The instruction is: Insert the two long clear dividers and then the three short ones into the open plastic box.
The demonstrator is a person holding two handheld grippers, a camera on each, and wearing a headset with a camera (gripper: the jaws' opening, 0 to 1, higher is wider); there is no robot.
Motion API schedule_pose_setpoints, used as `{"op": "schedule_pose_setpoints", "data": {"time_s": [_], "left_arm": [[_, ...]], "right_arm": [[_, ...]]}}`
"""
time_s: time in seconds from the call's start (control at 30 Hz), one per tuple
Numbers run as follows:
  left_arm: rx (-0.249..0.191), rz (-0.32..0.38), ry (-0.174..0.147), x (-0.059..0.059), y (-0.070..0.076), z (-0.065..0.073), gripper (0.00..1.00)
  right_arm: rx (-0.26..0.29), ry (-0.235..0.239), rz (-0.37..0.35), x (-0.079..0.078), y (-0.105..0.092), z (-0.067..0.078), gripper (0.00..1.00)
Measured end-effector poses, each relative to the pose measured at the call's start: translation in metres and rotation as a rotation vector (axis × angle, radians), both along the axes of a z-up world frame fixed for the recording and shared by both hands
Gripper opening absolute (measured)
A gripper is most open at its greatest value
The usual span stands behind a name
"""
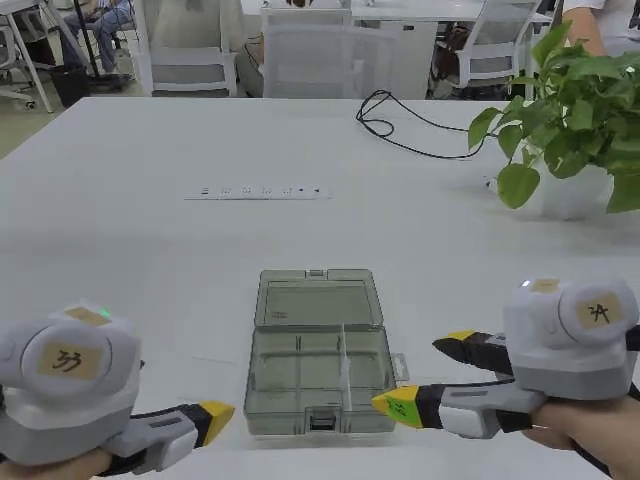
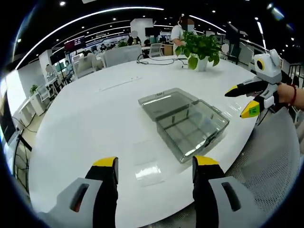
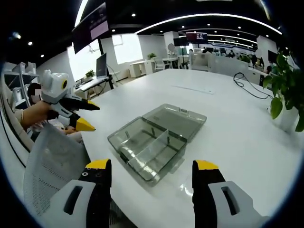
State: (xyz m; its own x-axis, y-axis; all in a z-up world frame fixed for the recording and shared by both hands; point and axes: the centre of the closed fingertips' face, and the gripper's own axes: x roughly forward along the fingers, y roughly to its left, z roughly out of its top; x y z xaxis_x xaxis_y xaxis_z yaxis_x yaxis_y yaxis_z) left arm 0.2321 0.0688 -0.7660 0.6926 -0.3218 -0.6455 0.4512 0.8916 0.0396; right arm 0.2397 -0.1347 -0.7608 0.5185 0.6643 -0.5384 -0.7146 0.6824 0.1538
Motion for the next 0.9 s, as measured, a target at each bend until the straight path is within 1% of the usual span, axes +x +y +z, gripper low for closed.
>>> {"op": "schedule_pose_setpoints", "data": {"time_s": [0.07,0.1,0.17,0.37,0.43,0.53,0.63,0.67,0.8,0.9], "left_arm": [[0.008,-0.002,0.011,0.002,0.000,-0.003,0.60],[0.026,0.003,0.025,0.002,0.002,-0.005,0.58],[0.047,0.003,0.038,0.005,0.003,-0.010,0.57],[0.061,0.024,0.100,0.009,0.008,-0.026,0.52],[0.066,0.028,0.114,0.010,0.009,-0.031,0.50],[0.060,0.036,0.150,0.010,0.010,-0.039,0.48],[0.058,0.042,0.172,0.011,0.010,-0.046,0.47],[0.062,0.050,0.187,0.012,0.011,-0.049,0.47],[0.069,0.065,0.213,0.014,0.014,-0.058,0.45],[0.066,0.069,0.240,0.015,0.014,-0.065,0.43]], "right_arm": [[0.002,-0.004,0.001,0.000,0.001,0.001,0.70],[0.004,-0.005,0.002,0.000,0.002,0.002,0.70],[0.006,-0.008,0.000,0.000,0.003,0.004,0.70],[0.007,-0.017,0.006,-0.002,0.006,0.006,0.70],[0.003,-0.020,0.006,-0.002,0.006,0.005,0.70],[0.007,-0.019,0.000,-0.003,0.005,0.006,0.70],[0.008,-0.018,-0.006,-0.003,0.004,0.004,0.70],[0.008,-0.014,-0.009,-0.003,0.003,0.003,0.70],[0.000,-0.012,-0.016,-0.002,0.000,0.001,0.69],[0.001,-0.008,-0.023,-0.002,0.000,0.000,0.69]]}}
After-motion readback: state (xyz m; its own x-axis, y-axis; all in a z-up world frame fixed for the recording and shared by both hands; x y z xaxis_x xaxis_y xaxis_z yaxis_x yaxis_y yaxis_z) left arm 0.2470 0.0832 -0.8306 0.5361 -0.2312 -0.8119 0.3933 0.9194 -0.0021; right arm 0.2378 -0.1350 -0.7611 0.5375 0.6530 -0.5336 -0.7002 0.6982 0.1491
